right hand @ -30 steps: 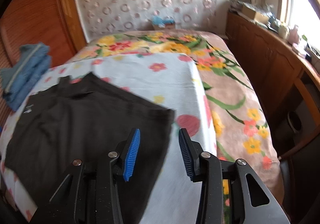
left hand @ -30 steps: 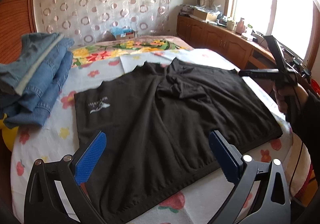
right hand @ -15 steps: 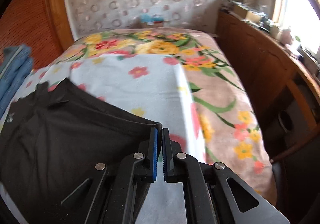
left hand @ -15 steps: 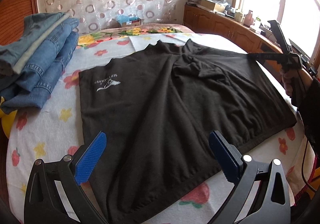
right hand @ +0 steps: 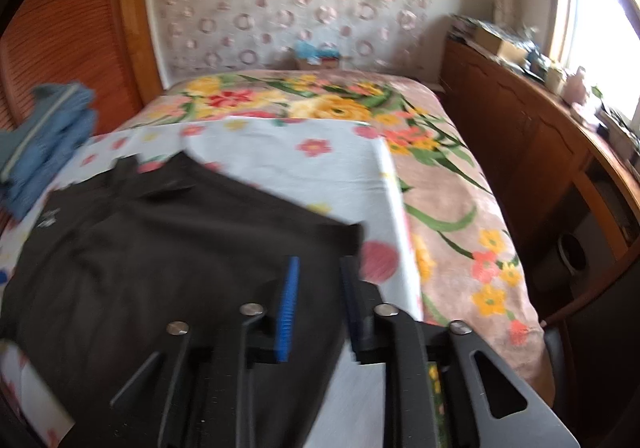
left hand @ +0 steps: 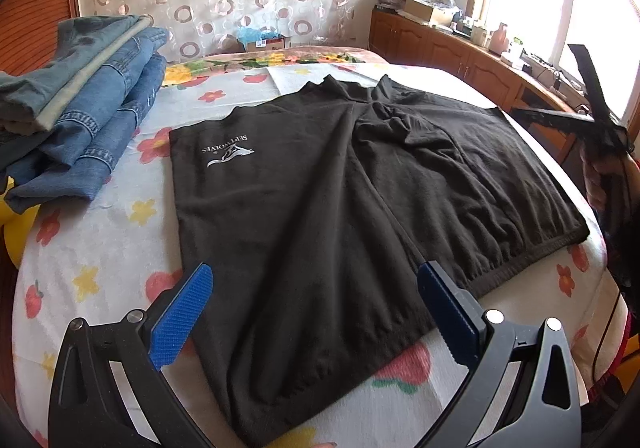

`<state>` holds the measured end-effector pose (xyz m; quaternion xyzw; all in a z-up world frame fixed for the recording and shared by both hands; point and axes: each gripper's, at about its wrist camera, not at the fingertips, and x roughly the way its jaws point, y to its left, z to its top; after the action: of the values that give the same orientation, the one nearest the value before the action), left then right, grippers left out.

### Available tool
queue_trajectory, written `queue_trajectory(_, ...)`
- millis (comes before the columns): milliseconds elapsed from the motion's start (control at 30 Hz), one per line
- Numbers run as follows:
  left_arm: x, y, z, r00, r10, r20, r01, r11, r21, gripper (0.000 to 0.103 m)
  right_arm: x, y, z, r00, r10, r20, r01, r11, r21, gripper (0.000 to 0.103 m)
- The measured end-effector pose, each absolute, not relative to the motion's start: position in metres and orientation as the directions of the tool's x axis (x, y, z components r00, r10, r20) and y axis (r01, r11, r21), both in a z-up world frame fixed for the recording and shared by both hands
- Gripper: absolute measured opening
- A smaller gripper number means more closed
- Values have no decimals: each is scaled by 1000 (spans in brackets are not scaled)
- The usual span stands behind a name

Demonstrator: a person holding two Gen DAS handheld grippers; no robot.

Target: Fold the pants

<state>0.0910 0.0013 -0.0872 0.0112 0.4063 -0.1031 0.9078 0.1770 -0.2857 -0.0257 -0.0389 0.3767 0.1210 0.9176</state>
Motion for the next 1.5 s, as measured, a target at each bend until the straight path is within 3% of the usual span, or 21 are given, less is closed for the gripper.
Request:
queue_trajectory(367,62,30,-86,669,-133,-731,141,989,-51,102,46,-301,-34,669,328,-667,-365,927,90,40)
queue_trajectory(967,53,43,-108,641,-100,-761,100,994,-46,102,-33,-356,-27,629,299,-718,-317,941,114,40)
queue_trajectory(1100,53,43,-108,643,-100,-759,102,994,-44,102,-31,-355,-21,646,294,-704,-322,942,98,15)
queue_trajectory(1167,52,44,-108,644,-101,-758,102,994,-45,102,-31,-356,-21,651,288,-702,-325,942,85,10)
queue_trajectory(1333,50,44,-108,650,-105,-753,99,994,-54,101,-29,-351,-25,649,327,-687,-328,935,135,8)
queue_trajectory(1500,43,53,-104,657,-136,-741,85,991,-106,93,-24,-343,-31,634,323,-703,-326,936,135,8)
